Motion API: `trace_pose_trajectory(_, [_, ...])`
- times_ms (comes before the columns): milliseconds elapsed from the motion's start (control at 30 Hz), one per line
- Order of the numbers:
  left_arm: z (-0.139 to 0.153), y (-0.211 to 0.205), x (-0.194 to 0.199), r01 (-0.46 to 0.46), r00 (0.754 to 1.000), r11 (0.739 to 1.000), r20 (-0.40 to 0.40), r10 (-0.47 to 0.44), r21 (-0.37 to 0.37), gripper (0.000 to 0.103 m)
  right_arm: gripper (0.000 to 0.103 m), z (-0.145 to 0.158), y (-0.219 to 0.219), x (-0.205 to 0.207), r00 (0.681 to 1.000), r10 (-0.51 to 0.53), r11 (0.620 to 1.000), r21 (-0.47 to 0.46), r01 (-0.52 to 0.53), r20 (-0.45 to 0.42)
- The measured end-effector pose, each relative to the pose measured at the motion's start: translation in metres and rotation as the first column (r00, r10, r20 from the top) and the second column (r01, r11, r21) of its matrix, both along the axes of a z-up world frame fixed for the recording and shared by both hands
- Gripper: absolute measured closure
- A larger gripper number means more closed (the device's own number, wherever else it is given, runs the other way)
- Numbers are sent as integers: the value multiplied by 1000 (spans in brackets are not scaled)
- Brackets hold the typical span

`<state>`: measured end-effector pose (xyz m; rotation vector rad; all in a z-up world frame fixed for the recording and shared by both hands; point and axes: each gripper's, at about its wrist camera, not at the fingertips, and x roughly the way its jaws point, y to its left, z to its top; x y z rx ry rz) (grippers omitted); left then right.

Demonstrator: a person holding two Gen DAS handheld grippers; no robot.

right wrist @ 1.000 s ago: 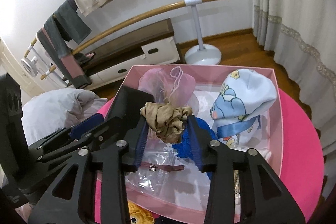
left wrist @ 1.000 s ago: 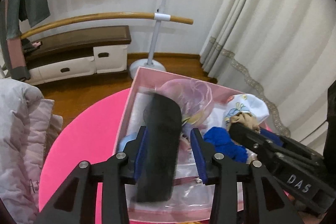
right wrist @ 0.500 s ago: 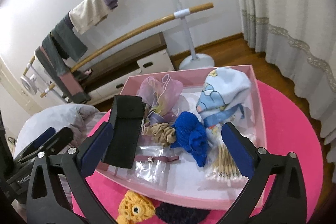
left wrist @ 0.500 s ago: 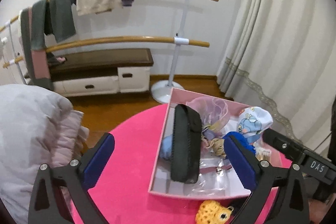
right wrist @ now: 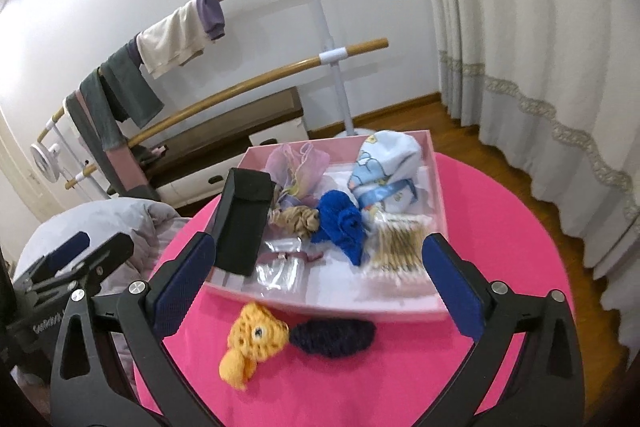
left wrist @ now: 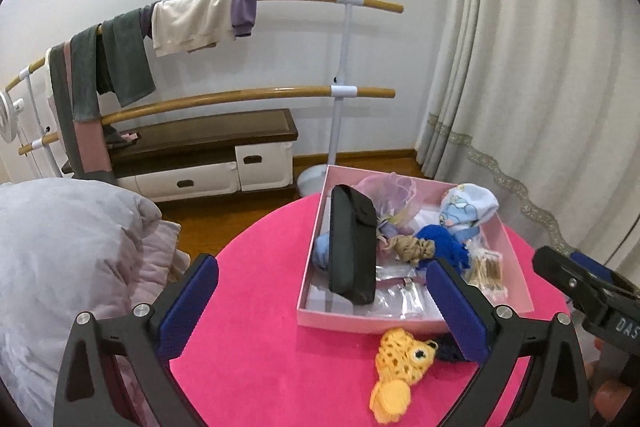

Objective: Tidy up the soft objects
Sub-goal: 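Withdraw both tools from the box and move toward the crochet toy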

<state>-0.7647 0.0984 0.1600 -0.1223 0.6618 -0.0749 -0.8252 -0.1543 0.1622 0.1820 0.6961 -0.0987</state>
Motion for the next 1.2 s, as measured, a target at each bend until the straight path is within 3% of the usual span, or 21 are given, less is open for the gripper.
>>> trace_pose_trajectory(533, [23, -7, -118, 18, 998, 998, 52, -21, 55, 0, 0, 34, 19, -105, 993, -56, 993, -102, 67, 102])
trace_pose_trajectory(900, [23, -7, -177, 16, 998, 996, 56, -21, 85, 0, 0, 33, 32, -140, 992, -57, 989, -127, 71, 108])
trace_pose_trajectory(1200, [23, -2, -204, 21, 998, 996, 55, -26, 86, 0, 0, 33, 42, -155, 992, -55, 986, -148, 72, 117])
